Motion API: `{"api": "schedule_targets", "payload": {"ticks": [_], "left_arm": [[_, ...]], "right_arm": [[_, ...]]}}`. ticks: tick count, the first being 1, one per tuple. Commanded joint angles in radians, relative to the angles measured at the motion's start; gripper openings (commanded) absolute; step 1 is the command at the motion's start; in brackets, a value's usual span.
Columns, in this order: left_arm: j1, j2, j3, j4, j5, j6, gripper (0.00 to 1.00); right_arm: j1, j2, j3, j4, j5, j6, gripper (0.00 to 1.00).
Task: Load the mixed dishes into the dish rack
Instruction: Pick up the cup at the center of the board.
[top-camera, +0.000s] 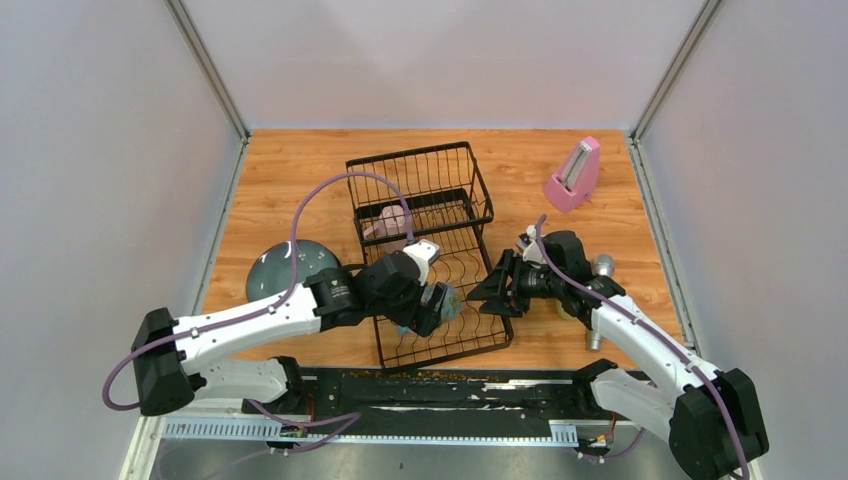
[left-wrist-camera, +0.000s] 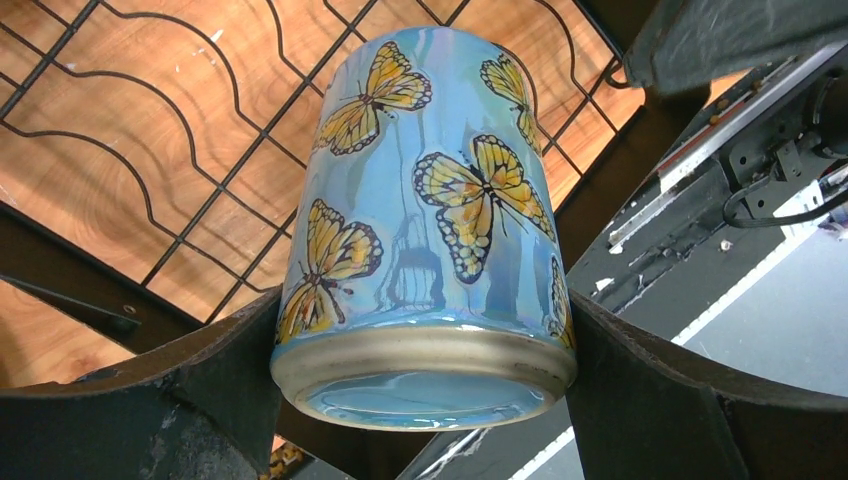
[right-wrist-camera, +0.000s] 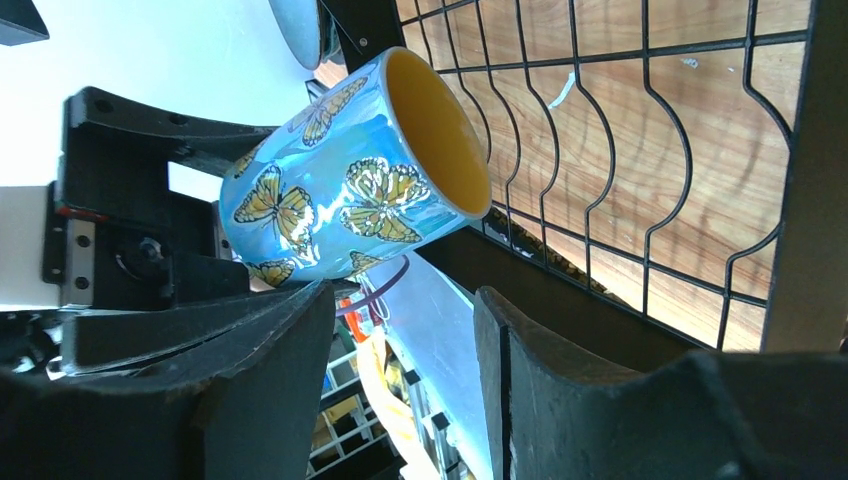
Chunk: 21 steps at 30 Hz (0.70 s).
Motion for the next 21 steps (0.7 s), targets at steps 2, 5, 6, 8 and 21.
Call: {"api": "schedule_targets", "payload": {"ticks": [2, 5, 6, 8, 21], "left_arm": [[0.009, 0.083, 0.176, -0.017, 0.019, 0.031, 0.0], [0.01, 0.129, 0.245, -0.067, 0.028, 0.046, 0.02], [0.01, 0.151, 0.256, -0.088, 0.037, 0.055, 0.02], [0.01, 0.182, 0.29, -0.12, 0.065, 0.07, 0.05], [0.013, 0.334, 0.465, -0.313, 0.115, 0.161, 0.12]], "right_arm": [[0.016, 0.018, 0.039, -0.003, 0.013, -0.035, 0.54], [0.02, 0.029, 0.038, -0.003, 0.02, -0.044, 0.54], [0.02, 0.032, 0.038, -0.003, 0.021, -0.046, 0.54], [0.022, 0.037, 0.036, -0.002, 0.021, -0.049, 0.54], [0.04, 0.108, 0.031, 0.02, 0.041, -0.073, 0.5]]}}
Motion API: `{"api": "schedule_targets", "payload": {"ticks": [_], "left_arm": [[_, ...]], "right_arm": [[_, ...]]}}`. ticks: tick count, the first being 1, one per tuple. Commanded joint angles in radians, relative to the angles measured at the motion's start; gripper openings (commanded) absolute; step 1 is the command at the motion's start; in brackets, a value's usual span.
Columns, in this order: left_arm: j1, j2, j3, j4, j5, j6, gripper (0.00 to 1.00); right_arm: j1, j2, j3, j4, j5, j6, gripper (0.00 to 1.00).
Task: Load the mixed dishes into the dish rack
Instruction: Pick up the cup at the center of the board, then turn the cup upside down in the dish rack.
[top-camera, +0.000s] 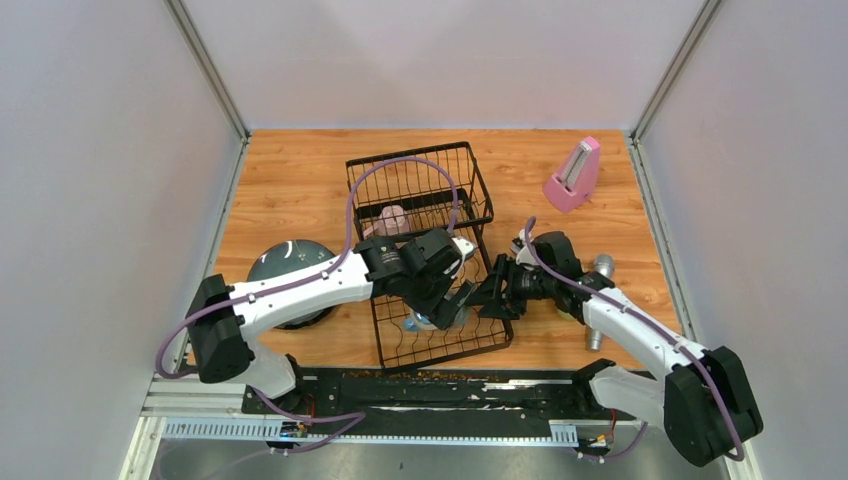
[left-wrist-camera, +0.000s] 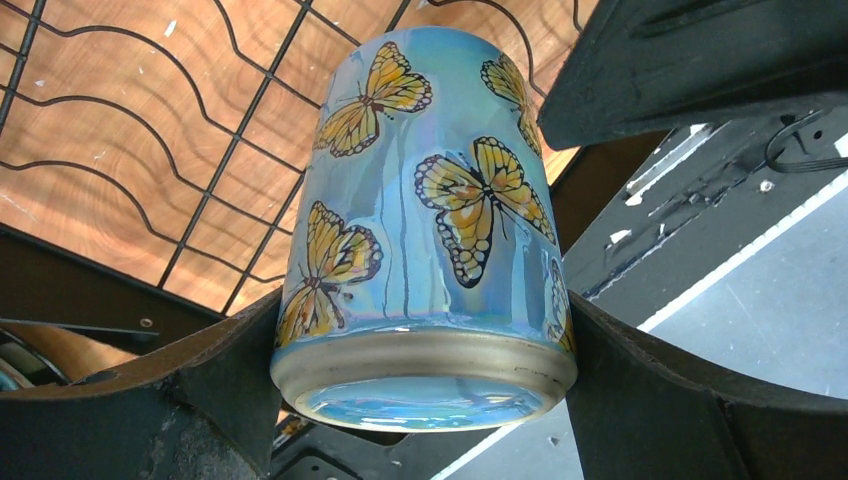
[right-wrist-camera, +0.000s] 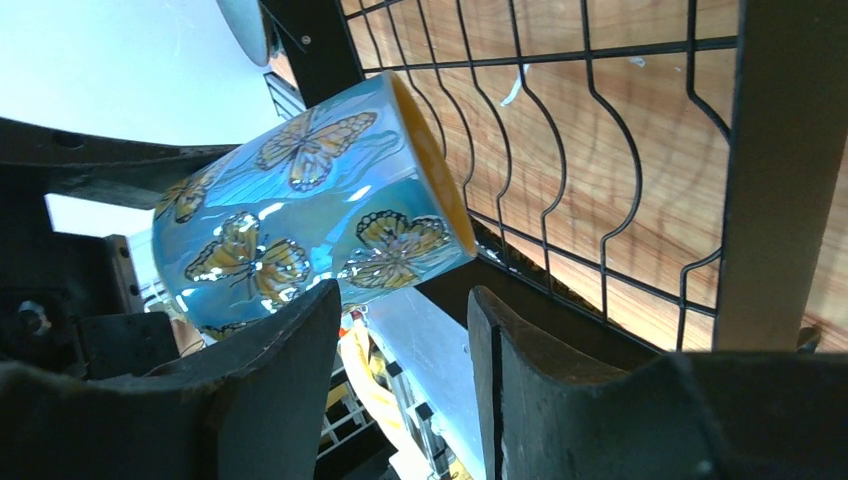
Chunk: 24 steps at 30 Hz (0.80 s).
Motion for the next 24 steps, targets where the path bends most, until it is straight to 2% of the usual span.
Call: {"api": "schedule_targets", "payload": {"ticks": [1, 6, 13, 15, 20, 24], "left_arm": [[0.006, -0.007, 0.085, -0.005, 0.012, 0.042, 0.13], [0.006, 0.039, 0.117, -0.039, 0.006, 0.059, 0.18], [0.005, 0.136, 0.194, -0.124, -0.017, 0.1, 0.36], [0.007, 0.152, 0.205, -0.136, -0.016, 0.104, 0.42], [0.005, 0.161, 0.214, -0.137, -0.029, 0.106, 0.65], [0.006, 0.156, 0.213, -0.126, -0.036, 0.11, 0.79]], "right_arm": [[0.022, 0.034, 0.032, 0.02, 0.029, -0.029, 0.49], [0.047, 0.061, 0.035, 0.031, 0.061, -0.027, 0.43], [0.062, 0.084, 0.034, 0.045, 0.086, -0.022, 0.42], [0.065, 0.09, 0.032, 0.046, 0.087, -0.023, 0.42], [0.068, 0.091, 0.028, 0.045, 0.101, -0.025, 0.43], [0.069, 0.075, 0.023, 0.039, 0.129, -0.022, 0.44]]}}
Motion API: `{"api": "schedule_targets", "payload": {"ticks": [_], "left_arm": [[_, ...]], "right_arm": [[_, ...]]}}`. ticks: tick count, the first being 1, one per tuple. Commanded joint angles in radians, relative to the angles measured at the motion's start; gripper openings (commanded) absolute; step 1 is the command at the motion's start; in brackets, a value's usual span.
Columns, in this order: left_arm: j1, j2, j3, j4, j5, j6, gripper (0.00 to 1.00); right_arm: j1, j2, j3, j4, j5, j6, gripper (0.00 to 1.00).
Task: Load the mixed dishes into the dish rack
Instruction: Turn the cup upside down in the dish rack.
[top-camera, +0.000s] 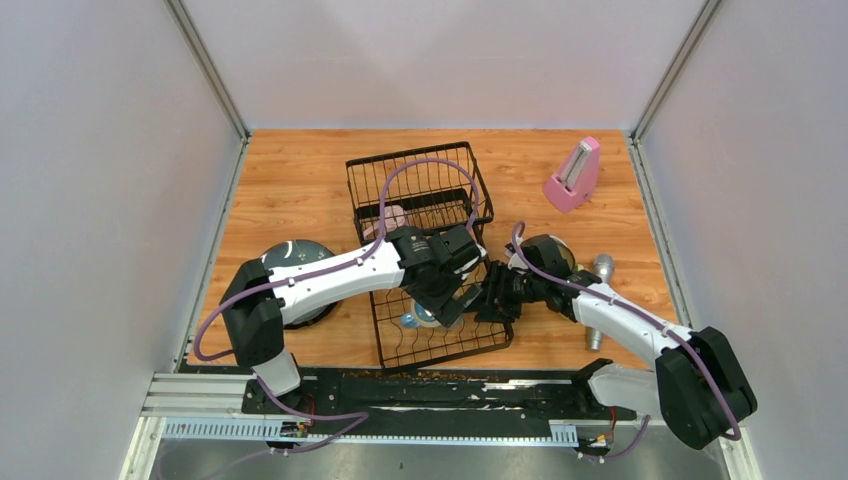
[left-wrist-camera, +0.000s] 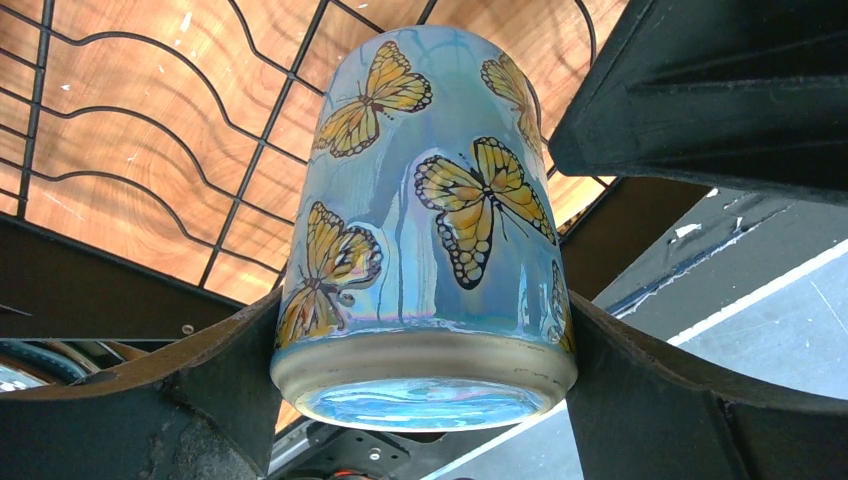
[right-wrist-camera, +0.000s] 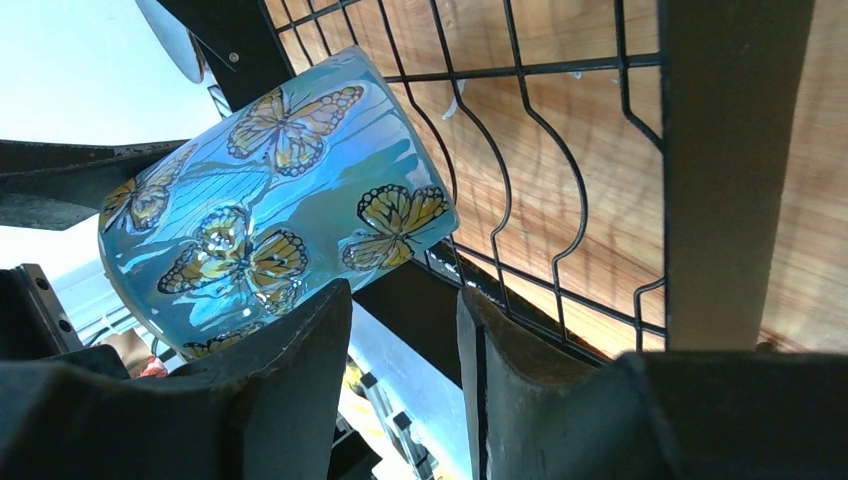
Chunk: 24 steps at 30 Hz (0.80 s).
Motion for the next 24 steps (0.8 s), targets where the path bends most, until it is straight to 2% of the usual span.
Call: {"api": "schedule_targets", "payload": {"ticks": [1, 2, 4, 24], "left_arm": [[0.001, -0.025, 0.069, 0.018, -0.011, 0.022, 0.81], [0.001, -0.021, 0.069, 0.016, -0.01, 0.023, 0.94], [0.001, -0.015, 0.072, 0.011, -0.006, 0.025, 0.99], [0.002, -0.012, 0.115, 0.0, 0.014, 0.025, 1.0]], "right_arm": [[0.006, -0.022, 0.023, 0.028, 0.045, -0.008, 0.44], [0.006, -0.026, 0.023, 0.026, 0.049, -0.009, 0.45], [0.006, -0.03, 0.023, 0.024, 0.054, -0.009, 0.45], [0.006, -0.031, 0.024, 0.019, 0.053, -0.014, 0.48]]}}
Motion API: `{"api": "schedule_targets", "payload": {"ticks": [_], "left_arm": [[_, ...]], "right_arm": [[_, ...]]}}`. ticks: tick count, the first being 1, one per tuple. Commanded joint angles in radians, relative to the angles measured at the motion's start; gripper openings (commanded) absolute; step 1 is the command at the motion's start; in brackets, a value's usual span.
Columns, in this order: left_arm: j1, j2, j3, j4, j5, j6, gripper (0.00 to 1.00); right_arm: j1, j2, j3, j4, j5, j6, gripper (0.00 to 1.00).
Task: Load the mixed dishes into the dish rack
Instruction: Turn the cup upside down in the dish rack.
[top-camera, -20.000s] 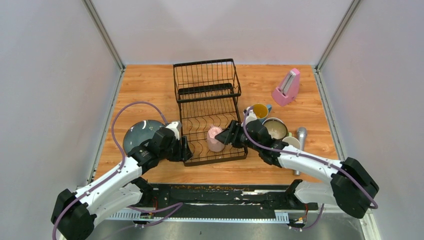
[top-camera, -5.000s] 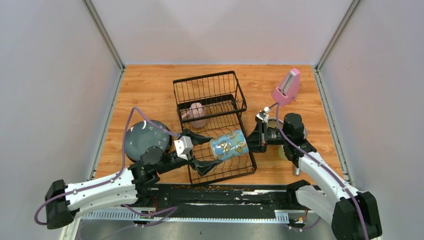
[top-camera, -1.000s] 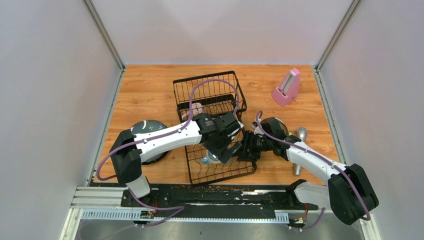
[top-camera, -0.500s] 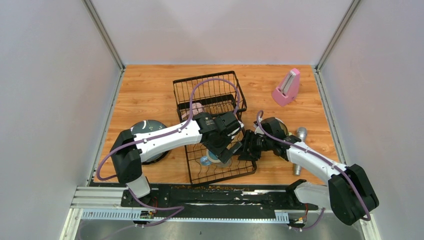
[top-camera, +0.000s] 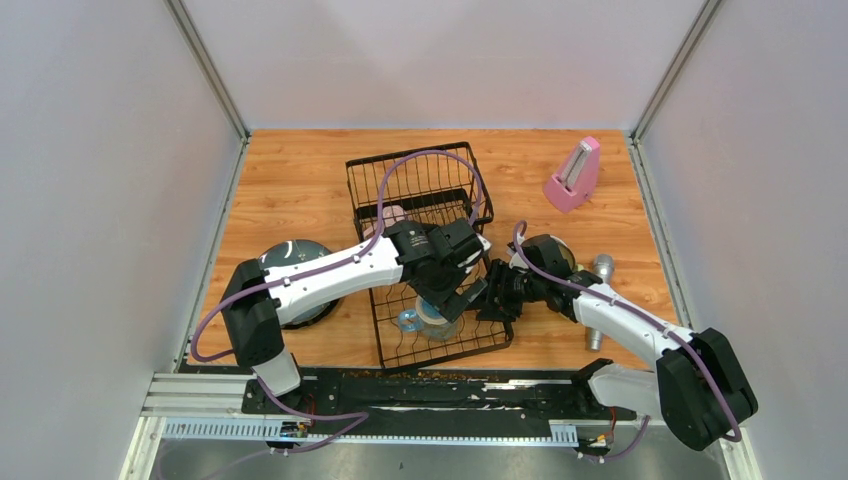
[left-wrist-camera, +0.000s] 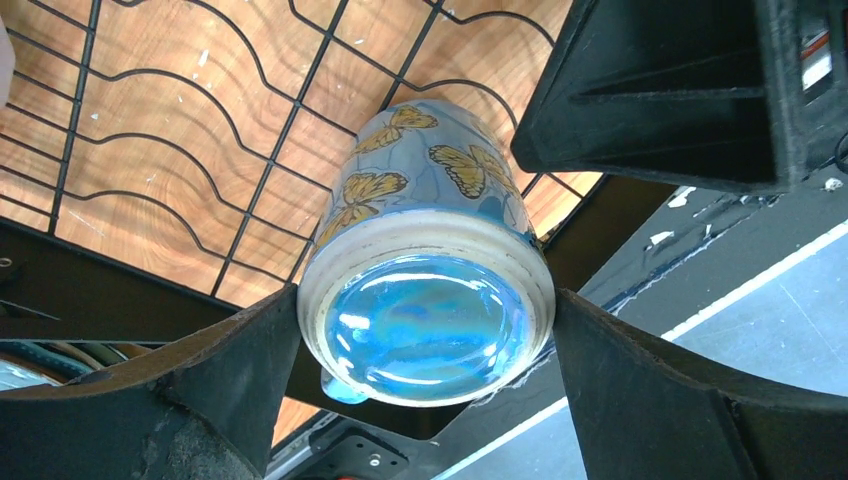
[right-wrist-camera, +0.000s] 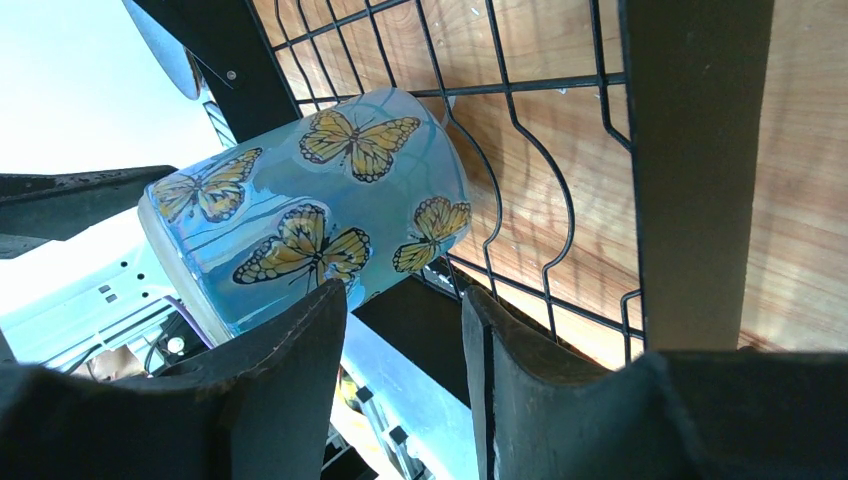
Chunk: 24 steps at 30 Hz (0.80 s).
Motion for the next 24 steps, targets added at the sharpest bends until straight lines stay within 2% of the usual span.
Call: {"api": "schedule_targets", "payload": {"ticks": [1, 11, 16, 19, 24], "left_arm": [[0.0, -0.022, 0.058, 0.017, 0.011, 0.012, 1.0], [0.001, -0.131, 0.023, 0.067, -0.044, -0.01, 1.0], [0.001, -0.219, -0.019, 0.103, -0.122, -0.027, 1.0], [0.001, -0.347, -0.077, 0.175, -0.182, -0.045, 1.0], [0.001, -0.571, -0.271, 0.307, -0.291, -0.125, 1.0]], "right_arm": [[0.006, -0.026, 0.025, 0.018, 0.014, -0.015, 0.48], [0.007, -0.086, 0.046, -0.028, 0.071, -0.014, 0.57], [0.014, -0.169, 0.065, -0.084, 0.147, 0.002, 0.59], [0.045, -0.235, 0.085, -0.122, 0.212, 0.021, 0.61], [0.159, -0.287, 0.126, -0.159, 0.317, 0.064, 0.61]]}}
